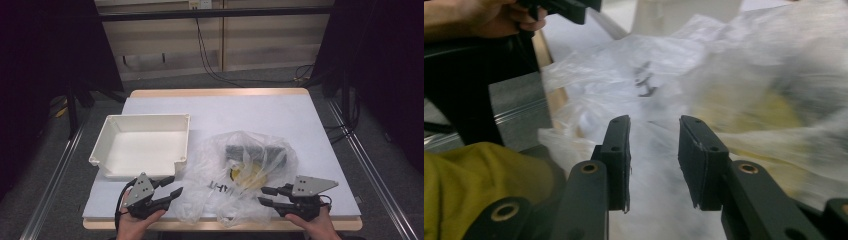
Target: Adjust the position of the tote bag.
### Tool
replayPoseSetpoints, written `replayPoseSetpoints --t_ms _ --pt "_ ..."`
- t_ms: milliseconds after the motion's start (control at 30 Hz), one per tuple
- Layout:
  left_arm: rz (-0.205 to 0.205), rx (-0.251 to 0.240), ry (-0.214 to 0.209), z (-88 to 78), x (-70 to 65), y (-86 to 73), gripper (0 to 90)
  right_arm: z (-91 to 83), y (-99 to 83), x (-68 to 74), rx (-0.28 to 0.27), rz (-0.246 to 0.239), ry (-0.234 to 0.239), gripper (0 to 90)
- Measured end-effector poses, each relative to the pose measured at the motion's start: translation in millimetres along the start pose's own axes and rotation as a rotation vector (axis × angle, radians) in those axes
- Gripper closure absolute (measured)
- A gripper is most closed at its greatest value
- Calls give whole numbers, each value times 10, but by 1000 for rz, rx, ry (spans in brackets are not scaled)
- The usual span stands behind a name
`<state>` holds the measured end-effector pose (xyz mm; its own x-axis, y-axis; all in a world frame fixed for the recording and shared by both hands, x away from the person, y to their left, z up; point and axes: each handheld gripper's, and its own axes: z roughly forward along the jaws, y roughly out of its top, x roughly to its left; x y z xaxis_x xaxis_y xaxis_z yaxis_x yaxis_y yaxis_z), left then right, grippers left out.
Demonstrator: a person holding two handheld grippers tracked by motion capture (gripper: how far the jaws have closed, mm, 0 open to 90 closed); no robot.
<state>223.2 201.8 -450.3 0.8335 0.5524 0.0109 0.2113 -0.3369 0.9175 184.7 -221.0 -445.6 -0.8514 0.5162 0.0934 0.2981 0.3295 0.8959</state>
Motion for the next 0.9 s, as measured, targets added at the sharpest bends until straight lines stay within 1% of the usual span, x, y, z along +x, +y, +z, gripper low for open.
replayPoseSetpoints --t_ms 33,67,100,133,233,300,333,367,400,433,467,500,533,567,600,633,667,700,733,767,833,867,900 --pt "14 15 -11 0 -9 5 572 36 10 26 5 -4 17 667" --pt "8 15 -27 11 -29 2 602 68 22 54 12 -6 32 671" --pt "20 27 -44 23 -47 3 613 94 32 72 19 -12 40 674" --pt "25 38 -51 30 -60 7 642 139 48 97 30 -15 57 680" --pt "31 57 -86 65 -94 15 708 267 70 149 49 -20 105 682" --pt "32 60 -100 105 -115 17 748 357 72 193 75 -33 138 679" --pt "32 60 -100 105 -115 17 755 357 72 193 75 -33 138 679" --pt "43 76 -109 135 -120 25 755 390 73 212 84 -36 153 678" --pt "42 83 -134 206 -133 39 772 471 84 250 107 -48 177 676" --pt "42 83 -134 206 -133 39 784 471 84 250 107 -48 177 676" --pt "49 101 -152 272 -147 44 792 531 93 274 121 -59 209 676" --pt "59 121 -157 308 -151 42 792 548 93 281 124 -63 216 676" --pt "59 121 -157 308 -151 42 793 570 87 289 133 -70 229 668" --pt "65 131 -163 337 -151 33 793 570 87 289 133 -70 229 668" --pt "62 142 -155 359 -156 28 796 583 76 297 141 -77 234 657" --pt "62 169 -156 397 -127 17 797 604 48 297 157 -78 238 633" --pt "62 169 -156 397 -127 17 797 604 48 297 157 -78 238 633" --pt "47 164 -156 413 -117 11 797 616 32 290 162 -85 239 625" --pt "43 168 -158 418 -97 4 796 637 -4 274 178 -89 233 587" --pt "44 179 -152 409 -93 7 796 647 -25 263 188 -91 229 573" --pt "43 173 -156 407 -80 3 796 663 -62 249 204 -90 226 535" --pt "43 173 -156 407 -80 3 796 663 -62 249 204 -90 226 535" --pt "34 175 -156 409 -76 -1 794 676 -100 243 232 -99 219 500"
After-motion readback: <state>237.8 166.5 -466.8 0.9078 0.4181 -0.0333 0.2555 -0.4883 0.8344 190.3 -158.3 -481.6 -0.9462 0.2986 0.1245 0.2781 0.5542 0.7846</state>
